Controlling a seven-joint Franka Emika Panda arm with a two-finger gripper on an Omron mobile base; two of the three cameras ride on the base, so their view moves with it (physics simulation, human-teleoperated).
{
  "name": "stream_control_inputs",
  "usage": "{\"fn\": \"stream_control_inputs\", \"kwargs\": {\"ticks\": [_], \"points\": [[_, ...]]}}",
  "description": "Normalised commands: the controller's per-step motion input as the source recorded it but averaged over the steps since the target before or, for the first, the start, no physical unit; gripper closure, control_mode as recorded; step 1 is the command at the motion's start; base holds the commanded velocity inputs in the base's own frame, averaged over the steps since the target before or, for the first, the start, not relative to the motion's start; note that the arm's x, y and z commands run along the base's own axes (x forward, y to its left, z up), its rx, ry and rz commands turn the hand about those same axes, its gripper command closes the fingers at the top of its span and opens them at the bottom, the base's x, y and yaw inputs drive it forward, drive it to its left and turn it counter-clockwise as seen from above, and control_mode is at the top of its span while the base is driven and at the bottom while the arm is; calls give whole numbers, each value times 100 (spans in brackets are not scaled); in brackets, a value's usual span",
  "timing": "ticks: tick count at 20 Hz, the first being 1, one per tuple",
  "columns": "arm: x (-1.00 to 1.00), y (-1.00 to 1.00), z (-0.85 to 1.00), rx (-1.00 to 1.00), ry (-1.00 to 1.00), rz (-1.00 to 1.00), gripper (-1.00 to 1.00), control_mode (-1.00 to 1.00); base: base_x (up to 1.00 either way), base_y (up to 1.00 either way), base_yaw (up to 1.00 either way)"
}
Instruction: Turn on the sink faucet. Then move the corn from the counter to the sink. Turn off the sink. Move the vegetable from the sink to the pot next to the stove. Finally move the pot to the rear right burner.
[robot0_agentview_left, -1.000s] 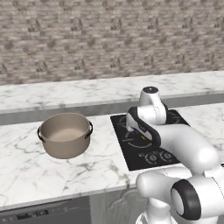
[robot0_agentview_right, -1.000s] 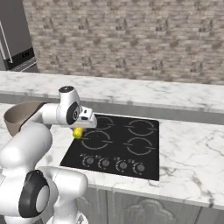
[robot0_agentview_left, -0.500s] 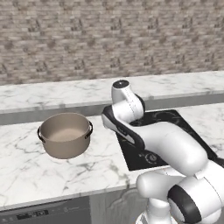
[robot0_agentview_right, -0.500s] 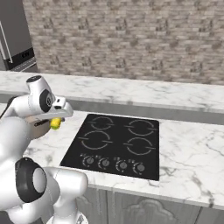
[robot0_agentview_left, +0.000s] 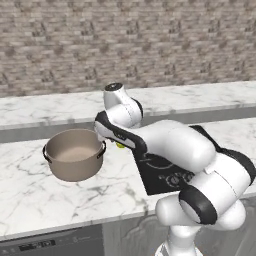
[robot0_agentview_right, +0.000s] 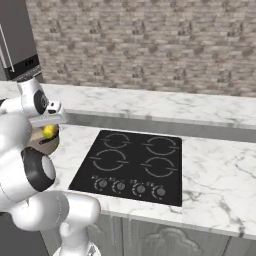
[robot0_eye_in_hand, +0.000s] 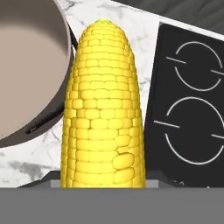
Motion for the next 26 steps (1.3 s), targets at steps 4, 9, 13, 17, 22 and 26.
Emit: {"fn": "stream_control_inputs", "kwargs": {"ticks": [4,9,13,17,22,26], "points": [[30,65,0,0,1,6,100,-100,0,0,0],[36,57,-3,0,0,6,100,-100,0,0,0],[37,42,-34,0,1,1,100,-100,0,0,0],[29,39,-38,0,0,0,100,-100,0,0,0],[14,23,-24,-1,3,0,100,-100,0,0,0],[2,9,-25,-2,6,0,100,-100,0,0,0]]}}
